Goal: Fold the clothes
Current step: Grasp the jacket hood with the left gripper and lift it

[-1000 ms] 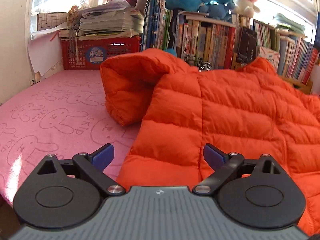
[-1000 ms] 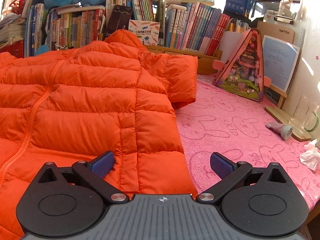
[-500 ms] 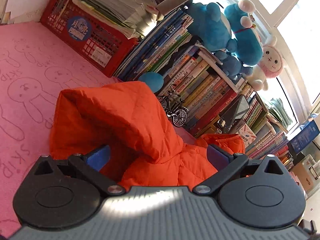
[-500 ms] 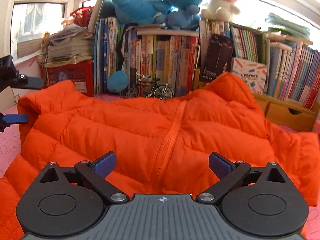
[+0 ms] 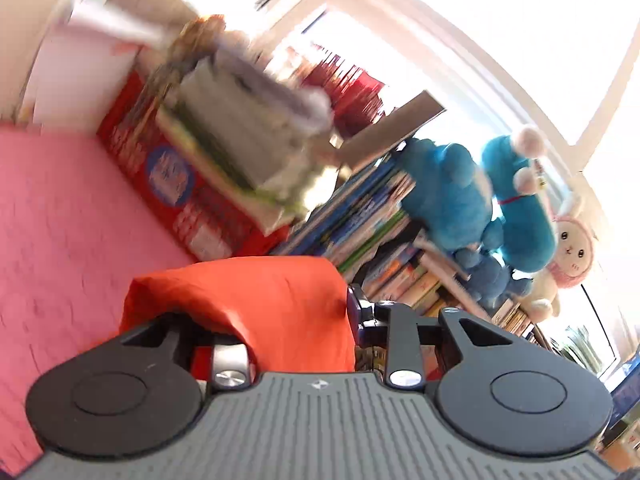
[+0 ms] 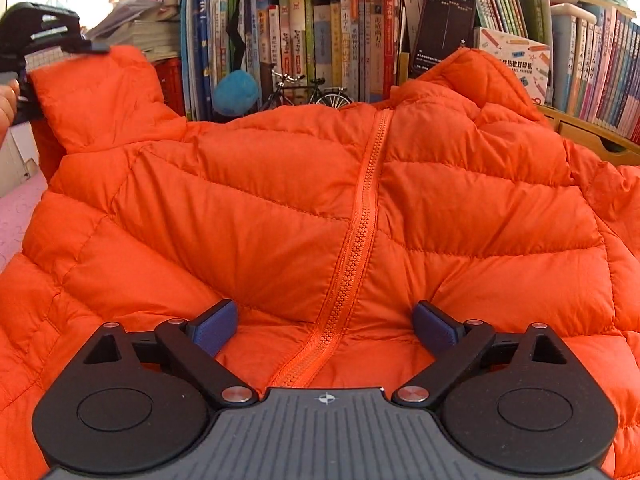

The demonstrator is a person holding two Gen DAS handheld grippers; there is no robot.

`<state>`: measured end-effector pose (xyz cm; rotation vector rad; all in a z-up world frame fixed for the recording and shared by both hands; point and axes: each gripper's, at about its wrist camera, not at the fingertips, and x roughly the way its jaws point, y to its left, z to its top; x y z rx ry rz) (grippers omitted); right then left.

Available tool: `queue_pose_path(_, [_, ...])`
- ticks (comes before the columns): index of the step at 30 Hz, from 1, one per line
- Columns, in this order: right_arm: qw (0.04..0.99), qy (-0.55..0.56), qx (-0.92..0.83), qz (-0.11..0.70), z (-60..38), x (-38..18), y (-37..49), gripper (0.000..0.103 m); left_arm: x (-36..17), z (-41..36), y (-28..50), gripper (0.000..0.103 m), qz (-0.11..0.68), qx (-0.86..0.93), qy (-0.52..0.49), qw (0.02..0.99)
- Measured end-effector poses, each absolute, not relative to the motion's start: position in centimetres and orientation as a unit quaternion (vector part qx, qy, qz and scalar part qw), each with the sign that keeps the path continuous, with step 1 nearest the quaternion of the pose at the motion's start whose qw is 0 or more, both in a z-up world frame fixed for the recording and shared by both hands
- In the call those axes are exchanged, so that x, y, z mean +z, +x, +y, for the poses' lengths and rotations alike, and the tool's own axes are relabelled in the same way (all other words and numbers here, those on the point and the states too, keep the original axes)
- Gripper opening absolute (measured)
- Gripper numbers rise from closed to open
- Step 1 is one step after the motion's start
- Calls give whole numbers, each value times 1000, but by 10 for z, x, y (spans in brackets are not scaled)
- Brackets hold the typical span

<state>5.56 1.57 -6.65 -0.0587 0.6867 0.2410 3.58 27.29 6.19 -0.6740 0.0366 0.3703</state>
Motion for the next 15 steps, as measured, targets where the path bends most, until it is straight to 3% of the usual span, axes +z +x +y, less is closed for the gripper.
queue_pose_path(5, [933,-27,118,338,16,-65,57,98,85,313,11,33,13,250,-288,924])
queue_pose_path(9, [933,-27,118,339,15,-65,58,99,57,371,1,32,73,329,-311,889])
queue_pose_path(15, [932,-29,118,341,16,-65,59,101,18,412,-8,32,157,424,-233,861])
